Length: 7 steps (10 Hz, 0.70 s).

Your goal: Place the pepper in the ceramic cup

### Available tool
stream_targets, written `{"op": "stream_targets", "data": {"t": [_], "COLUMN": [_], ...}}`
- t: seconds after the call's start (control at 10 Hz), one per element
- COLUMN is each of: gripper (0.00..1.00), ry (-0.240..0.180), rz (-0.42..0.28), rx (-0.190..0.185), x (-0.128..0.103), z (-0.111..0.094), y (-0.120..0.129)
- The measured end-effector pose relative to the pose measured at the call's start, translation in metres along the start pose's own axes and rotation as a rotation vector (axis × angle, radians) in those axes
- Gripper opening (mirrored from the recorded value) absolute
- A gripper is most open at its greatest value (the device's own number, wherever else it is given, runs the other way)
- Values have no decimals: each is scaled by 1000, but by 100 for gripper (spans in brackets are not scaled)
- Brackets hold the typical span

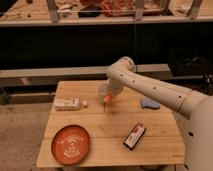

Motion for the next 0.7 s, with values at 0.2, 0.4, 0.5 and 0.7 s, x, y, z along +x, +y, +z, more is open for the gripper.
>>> {"op": "stream_targets", "data": {"t": [0.2,0.4,0.5,0.7], "gripper": [2,2,2,2], "ry": [-5,-4,-3,-9], "rz": [-5,-8,-12,-21], "rx": [1,2,2,3], "x": [1,2,2,2], "z": [1,-1,-2,-1], "y": [-3,-1,-2,-5]}}
